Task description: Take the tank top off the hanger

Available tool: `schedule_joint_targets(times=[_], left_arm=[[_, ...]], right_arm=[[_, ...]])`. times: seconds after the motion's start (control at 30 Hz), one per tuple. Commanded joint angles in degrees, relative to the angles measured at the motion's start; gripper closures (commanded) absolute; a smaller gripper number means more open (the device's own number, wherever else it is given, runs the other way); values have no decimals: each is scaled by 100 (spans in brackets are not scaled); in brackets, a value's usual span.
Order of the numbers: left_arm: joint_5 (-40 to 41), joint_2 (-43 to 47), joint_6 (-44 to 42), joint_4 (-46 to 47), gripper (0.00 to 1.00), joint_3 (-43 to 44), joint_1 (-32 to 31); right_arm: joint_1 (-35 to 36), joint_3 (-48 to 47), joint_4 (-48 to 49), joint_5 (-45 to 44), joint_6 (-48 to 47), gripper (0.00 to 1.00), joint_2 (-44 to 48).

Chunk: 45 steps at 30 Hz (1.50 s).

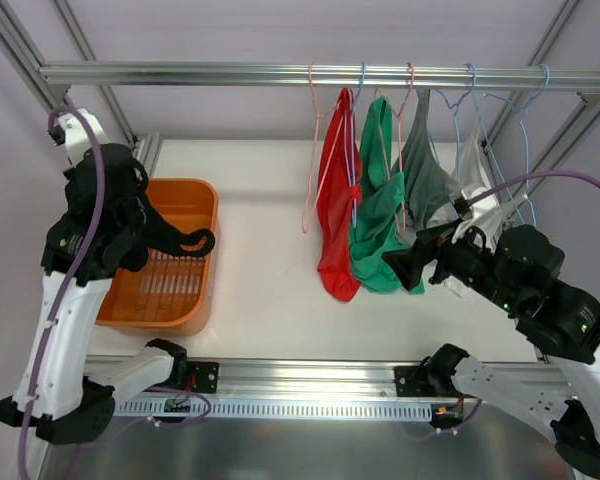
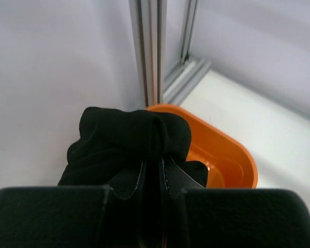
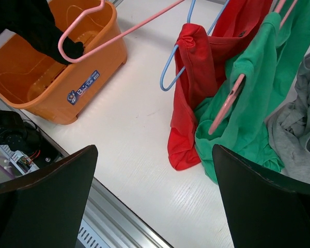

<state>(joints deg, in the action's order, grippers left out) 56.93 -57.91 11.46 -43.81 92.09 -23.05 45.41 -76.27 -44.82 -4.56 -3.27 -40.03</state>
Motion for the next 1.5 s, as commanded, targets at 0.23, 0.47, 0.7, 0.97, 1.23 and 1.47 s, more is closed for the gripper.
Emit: schedule_joint_targets(times=[0.23,0.47,0.7,0.97,1.23,1.47], left_arm=[[-3002,-1073,1191,4,100,-1114,1751],[-3495,-495,1042,-250,1,-1123,1742],[-4426,1455,717,-435,1,-1562,1742],[-5684,2811,480,-444,1,-2387,1742],[-5860,3172,304,-453,1,-2951,1742],[-5974,3119,286,-453,1,-2873,1742]], right_arm=[[-14,-168,430,-414,-95,1,-611],[-128,-1310,255,-941,-183,1,-1550],[-287,-2602,114,-1169,-429,12,-3141],[-375,-3920,149,-1969,-702,52,-4477],[-454,-4054,184,-2242,-491,65,-5128],[-445,-3878,429,-2471,-306,86,-5006]])
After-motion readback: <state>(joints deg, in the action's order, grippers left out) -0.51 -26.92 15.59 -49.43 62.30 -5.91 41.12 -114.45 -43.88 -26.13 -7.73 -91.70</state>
